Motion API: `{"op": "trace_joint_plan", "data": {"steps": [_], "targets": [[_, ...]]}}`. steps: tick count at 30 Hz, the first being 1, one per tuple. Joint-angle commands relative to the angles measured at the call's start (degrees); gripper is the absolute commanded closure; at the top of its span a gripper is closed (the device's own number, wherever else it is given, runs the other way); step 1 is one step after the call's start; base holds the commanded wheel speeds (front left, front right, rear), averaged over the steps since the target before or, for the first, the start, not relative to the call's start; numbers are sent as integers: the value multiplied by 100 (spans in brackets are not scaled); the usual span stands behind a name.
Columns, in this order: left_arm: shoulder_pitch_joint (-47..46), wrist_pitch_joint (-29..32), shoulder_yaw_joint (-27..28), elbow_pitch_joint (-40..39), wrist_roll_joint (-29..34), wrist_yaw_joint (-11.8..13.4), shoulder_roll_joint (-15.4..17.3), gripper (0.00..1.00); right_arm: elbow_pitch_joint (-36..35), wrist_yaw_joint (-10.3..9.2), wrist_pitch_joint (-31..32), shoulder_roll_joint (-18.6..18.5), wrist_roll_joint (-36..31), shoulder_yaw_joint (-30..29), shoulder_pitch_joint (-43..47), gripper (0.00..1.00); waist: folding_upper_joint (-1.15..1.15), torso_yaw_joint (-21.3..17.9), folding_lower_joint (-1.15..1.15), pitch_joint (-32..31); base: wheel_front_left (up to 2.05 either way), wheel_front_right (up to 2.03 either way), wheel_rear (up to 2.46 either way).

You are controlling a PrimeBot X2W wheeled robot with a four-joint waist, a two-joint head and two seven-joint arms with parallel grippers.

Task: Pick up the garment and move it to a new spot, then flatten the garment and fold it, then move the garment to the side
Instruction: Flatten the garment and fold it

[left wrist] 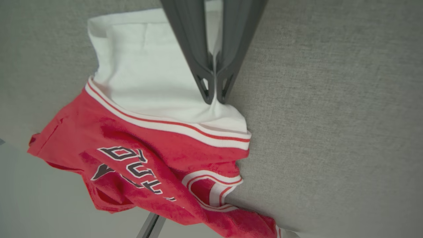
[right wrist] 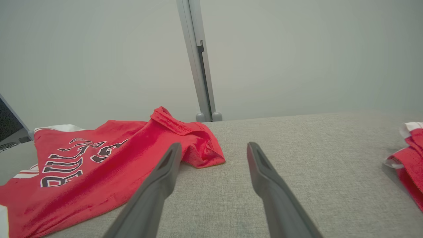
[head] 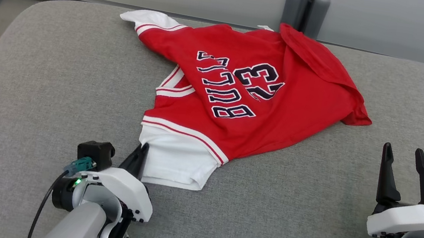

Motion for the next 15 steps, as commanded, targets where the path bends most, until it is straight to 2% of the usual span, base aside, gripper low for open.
{"op": "trace_joint_plan", "data": {"steps": [1, 6, 15], "targets": [[-124, -203, 113, -60, -49, 67, 58, 100, 69, 0, 88, -76, -31, -9, -99, 0, 0, 93, 0, 23, 0, 0, 0], [-241, -542, 362, -212, -75, 171, 103, 100, 264, 0, 322, -168, 23, 41, -319, 0, 0, 260, 0, 104, 0, 0, 0], [-301, -684, 555, -368, 15, 225, 94, 100, 700, 0, 765, -390, -9, 234, -830, 0, 0, 469, 0, 341, 0, 0, 0]]}}
